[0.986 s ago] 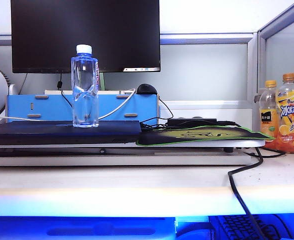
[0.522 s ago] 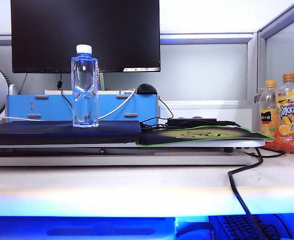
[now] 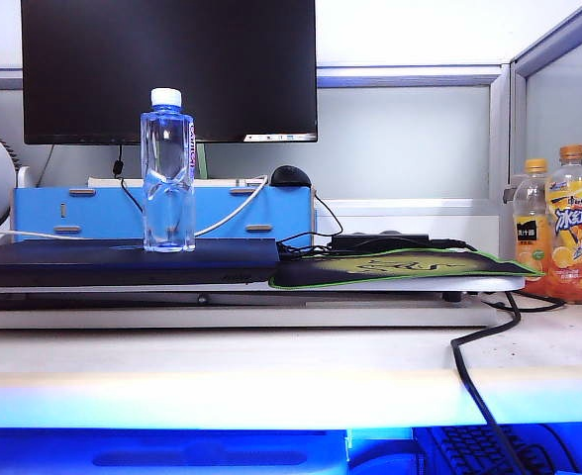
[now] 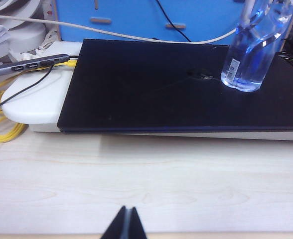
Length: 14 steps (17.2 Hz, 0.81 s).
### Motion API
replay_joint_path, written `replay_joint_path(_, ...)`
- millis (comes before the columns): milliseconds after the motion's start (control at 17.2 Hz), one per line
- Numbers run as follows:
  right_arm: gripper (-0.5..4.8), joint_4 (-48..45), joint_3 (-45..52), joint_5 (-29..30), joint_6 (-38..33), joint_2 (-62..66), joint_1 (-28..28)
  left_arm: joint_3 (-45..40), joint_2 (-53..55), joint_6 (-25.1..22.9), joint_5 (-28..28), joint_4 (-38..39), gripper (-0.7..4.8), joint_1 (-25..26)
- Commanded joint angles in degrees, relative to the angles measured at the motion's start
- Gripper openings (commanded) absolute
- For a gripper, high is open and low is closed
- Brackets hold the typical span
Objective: Pick up the mineral water bottle and place it on the laptop.
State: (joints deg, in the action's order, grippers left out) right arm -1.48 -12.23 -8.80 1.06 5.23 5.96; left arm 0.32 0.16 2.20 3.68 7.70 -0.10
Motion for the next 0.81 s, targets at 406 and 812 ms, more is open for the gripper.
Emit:
replay_joint_path(406,3.37,0.20,5.44,6.60,-4.50,-0.44,-4.13,0.09,-0.11,-0.04,0.17,-0.46,-0.02,0.02)
replay_joint_path(812,3.37,1.31,9.33,6.80,-4.44,-4.96,-3.96,0.09,-0.11,-0.04,0.17,-0.44,-0.02,0.02)
